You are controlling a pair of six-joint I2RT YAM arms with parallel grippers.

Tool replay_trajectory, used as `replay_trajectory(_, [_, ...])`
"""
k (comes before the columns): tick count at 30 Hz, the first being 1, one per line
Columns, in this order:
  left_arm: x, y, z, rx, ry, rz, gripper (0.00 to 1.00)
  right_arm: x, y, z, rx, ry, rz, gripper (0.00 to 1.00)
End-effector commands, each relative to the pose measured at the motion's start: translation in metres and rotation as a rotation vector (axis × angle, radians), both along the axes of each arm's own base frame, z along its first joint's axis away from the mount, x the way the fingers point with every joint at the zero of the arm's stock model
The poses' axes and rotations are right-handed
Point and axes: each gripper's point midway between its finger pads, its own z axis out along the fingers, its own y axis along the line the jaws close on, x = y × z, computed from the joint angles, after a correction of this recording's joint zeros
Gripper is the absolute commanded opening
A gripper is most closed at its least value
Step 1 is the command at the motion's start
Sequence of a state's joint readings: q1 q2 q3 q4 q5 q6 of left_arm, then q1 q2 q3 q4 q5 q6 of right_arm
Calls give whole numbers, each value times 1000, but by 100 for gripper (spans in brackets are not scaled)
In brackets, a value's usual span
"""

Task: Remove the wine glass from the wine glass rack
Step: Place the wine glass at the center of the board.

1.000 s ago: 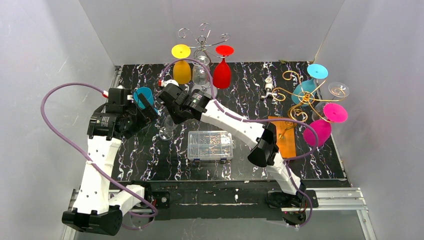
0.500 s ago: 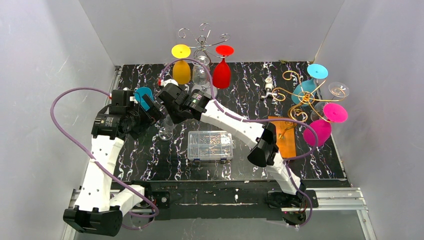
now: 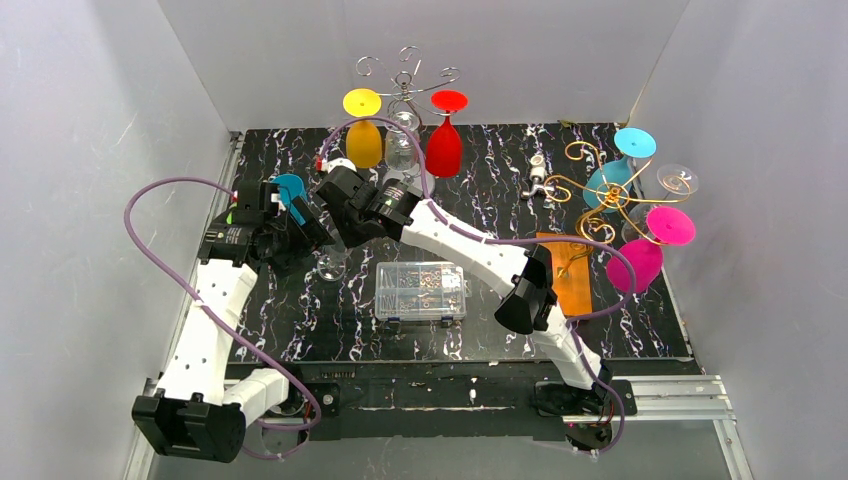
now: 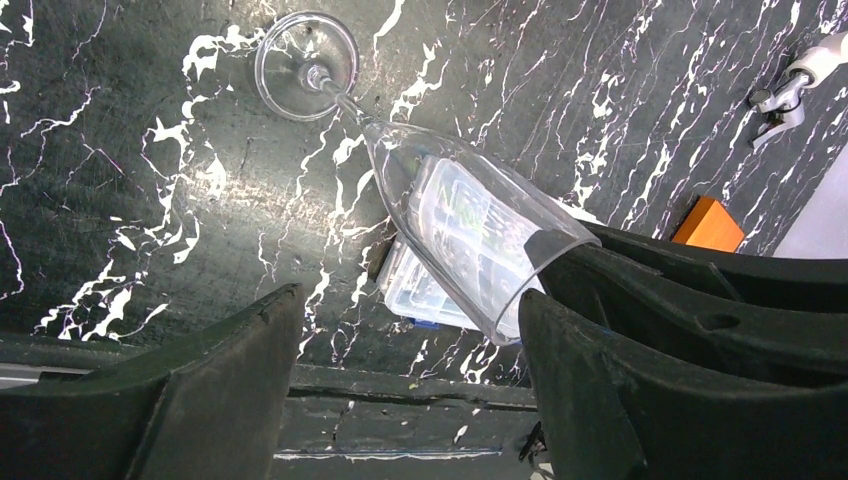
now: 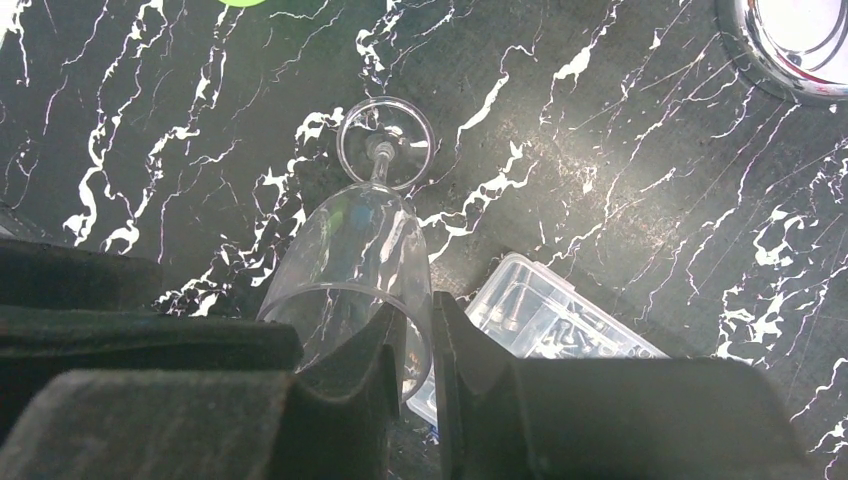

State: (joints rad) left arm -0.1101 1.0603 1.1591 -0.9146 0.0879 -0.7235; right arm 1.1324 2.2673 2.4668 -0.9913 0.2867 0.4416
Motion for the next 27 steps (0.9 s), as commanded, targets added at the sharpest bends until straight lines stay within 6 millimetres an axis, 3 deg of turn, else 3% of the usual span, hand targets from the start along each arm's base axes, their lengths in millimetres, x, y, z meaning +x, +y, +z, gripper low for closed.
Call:
replay_trajectory(1, [6, 7, -3, 37, -4, 7, 75, 6, 11, 28, 94, -34, -12, 24])
replay_trajectory(15, [18, 8, -16, 57, 26, 7, 61, 5, 16, 42, 154, -43, -5, 27])
replay_trajectory(27, [29, 19, -19, 127, 50, 20, 52, 5, 18, 64, 215, -65, -1, 37])
